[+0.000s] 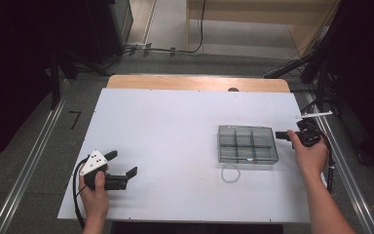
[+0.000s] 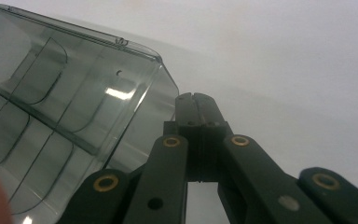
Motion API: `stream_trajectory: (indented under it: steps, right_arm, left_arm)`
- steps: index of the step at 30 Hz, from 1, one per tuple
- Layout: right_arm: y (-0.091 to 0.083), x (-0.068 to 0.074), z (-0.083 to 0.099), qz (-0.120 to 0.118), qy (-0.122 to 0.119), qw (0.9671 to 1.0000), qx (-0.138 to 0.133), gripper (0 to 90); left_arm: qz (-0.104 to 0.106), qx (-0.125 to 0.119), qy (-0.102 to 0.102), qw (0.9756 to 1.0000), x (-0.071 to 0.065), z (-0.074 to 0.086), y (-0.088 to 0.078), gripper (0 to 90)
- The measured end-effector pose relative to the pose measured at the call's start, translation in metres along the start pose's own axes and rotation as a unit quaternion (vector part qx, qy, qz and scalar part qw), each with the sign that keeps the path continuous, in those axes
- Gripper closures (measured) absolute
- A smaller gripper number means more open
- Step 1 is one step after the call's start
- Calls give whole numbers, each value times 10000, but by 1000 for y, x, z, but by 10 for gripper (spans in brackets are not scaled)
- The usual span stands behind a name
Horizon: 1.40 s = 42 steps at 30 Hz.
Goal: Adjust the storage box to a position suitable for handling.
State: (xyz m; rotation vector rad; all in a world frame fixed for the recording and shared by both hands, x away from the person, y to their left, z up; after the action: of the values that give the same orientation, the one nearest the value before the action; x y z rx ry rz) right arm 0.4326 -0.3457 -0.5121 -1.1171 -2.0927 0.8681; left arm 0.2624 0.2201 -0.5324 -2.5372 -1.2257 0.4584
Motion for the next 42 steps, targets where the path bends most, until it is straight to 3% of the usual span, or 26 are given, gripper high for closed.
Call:
stream_trajectory:
  steps: [8,19,28,34,42]
  right_arm:
    - [9,6,-1,-237,-61,9997,76,879]
    - [9,8,-1,-261,-46,9996,81,880]
    - [15,19,-5,-319,-177,9993,95,880]
    - [22,37,-16,-357,-565,9976,185,880]
    - [33,63,-26,-502,-833,9949,279,880]
  left_arm:
    - [-5,8,-8,10000,0,0,0,0]
    - [-17,53,7,10000,0,0,1,0]
    - [-20,73,20,10000,-1,1,2,0]
    - [-13,83,29,10000,-1,1,2,0]
    - [-6,83,29,10000,-1,1,2,0]
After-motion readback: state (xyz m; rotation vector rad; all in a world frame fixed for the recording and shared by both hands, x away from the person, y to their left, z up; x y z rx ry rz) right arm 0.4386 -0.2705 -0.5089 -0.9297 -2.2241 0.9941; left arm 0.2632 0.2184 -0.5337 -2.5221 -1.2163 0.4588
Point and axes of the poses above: each handheld gripper's, and its own axes: y roughly forward along the jaws, z roughly out of its underside, x roughly to its left, the point moved 5 cm from there along y, roughly forward along the jaws, and after that the axes turned 4 degrees about z, right-handed, at the moved point
